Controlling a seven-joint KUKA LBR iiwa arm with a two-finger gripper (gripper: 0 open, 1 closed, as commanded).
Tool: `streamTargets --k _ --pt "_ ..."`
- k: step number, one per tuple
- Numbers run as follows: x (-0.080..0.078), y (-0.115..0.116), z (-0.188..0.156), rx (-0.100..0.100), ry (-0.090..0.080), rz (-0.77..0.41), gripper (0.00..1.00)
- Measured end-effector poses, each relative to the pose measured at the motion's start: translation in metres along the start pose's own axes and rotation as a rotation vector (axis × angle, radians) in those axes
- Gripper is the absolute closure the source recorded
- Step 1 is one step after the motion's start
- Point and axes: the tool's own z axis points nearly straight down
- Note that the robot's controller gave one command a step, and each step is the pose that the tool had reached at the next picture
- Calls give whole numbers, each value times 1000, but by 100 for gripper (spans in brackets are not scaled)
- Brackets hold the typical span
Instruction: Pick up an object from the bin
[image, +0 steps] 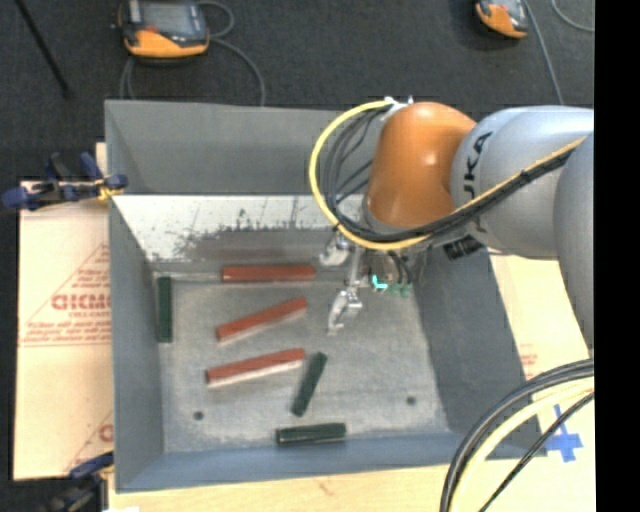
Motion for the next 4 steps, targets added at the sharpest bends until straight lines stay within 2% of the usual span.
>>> streamTargets --k 1,2,3,4 --pt "-21 47 72 2 2 -233 100" --pt "-21 47 72 2 1 -232 100" --pt "-27 52 -42 0 -1 -260 100" --pt "-27 52 -42 -1 0 -260 100"
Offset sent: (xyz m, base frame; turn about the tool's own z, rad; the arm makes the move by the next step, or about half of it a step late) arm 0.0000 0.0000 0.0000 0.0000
